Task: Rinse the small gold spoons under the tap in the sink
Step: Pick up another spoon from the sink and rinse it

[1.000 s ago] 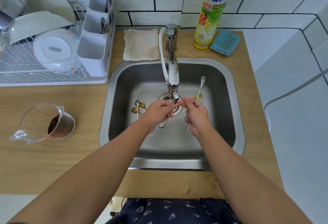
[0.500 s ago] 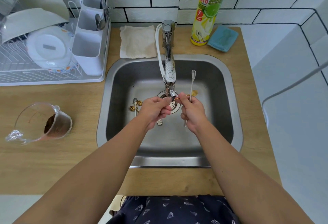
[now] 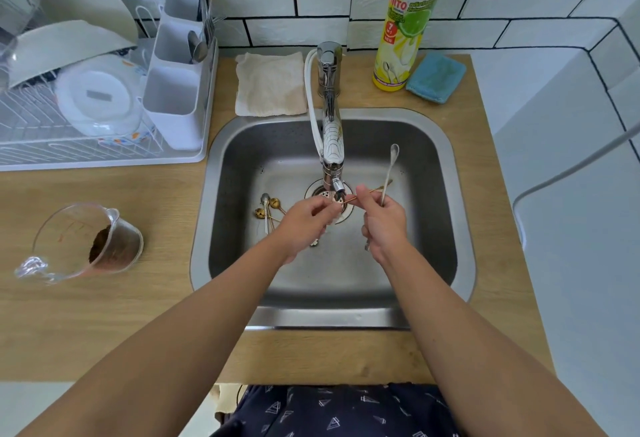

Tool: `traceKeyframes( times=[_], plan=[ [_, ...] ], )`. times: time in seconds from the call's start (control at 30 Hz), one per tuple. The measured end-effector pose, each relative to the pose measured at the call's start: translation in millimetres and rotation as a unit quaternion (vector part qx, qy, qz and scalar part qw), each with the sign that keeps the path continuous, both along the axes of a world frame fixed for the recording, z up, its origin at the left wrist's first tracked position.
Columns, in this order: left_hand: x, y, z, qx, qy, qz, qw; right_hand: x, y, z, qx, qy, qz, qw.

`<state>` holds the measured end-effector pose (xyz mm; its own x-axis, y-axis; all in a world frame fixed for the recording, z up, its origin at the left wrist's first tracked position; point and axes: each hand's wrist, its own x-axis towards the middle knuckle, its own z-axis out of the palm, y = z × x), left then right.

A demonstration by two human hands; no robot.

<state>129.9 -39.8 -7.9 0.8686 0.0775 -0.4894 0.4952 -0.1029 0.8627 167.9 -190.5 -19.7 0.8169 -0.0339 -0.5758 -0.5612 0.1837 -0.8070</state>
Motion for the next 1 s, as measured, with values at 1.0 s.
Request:
traceKeyframes(
  times=[1.0],
  plan=[
    [6, -7, -6, -0.187, 0.101, 0.132, 0.968, 2, 3, 5, -0.026, 0.001, -0.008, 1.000]
  ],
)
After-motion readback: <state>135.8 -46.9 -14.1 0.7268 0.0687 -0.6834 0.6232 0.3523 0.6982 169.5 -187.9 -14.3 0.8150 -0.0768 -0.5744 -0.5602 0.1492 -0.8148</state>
